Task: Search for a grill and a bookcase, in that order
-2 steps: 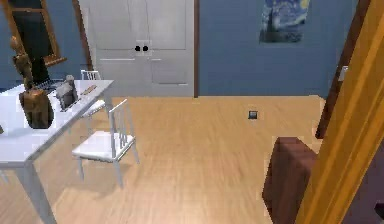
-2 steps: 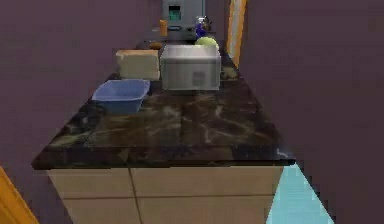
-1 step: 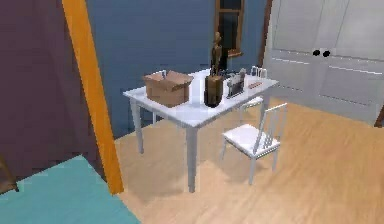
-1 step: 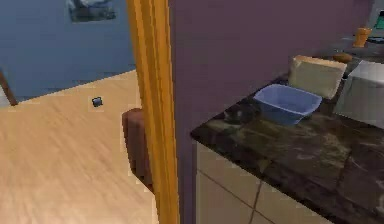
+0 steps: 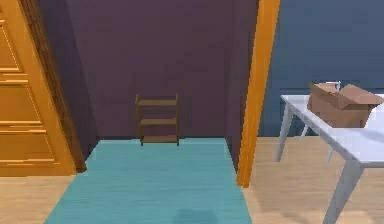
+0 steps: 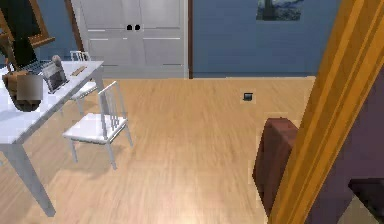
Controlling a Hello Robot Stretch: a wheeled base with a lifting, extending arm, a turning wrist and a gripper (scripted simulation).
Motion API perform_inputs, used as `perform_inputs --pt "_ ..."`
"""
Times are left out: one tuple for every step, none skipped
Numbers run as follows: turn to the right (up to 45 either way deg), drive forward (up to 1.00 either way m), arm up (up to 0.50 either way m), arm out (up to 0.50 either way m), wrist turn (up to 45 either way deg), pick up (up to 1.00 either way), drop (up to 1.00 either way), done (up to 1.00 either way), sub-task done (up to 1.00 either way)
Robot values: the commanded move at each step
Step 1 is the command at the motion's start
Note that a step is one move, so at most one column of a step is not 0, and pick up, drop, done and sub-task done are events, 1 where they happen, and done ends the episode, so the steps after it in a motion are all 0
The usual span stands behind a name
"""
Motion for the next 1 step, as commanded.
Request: perform_inputs --pt "0.0 0.1 0.0 0.0 0.0 0.0 0.0 0.0 0.0"
